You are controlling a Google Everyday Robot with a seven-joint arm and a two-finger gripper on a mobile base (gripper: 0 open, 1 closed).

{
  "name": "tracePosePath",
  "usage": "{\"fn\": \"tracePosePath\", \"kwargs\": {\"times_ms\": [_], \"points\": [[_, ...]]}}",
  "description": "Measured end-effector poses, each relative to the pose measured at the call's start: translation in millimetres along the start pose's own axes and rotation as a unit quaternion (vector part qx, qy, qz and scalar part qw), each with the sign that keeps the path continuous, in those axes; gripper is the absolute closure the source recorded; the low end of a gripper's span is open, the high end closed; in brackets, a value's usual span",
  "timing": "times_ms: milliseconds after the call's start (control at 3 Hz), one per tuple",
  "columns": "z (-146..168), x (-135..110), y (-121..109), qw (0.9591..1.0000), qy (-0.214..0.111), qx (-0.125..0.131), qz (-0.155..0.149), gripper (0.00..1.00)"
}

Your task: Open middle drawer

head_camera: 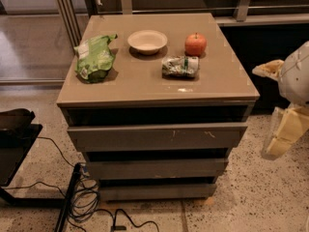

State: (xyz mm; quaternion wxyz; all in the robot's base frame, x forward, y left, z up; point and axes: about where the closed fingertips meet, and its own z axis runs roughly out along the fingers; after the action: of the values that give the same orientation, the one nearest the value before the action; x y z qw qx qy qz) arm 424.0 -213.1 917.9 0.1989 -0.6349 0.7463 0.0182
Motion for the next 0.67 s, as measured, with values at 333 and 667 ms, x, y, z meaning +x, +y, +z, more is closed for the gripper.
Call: {"fn": "tracePosePath", "kwargs": {"times_ms": [333,667], "points": [[51,13,20,0.9986,-0.047,-0.001,-0.025,0.00],[121,22,33,0.9981,-0.056,-0.004,-0.027,0.00]]}}
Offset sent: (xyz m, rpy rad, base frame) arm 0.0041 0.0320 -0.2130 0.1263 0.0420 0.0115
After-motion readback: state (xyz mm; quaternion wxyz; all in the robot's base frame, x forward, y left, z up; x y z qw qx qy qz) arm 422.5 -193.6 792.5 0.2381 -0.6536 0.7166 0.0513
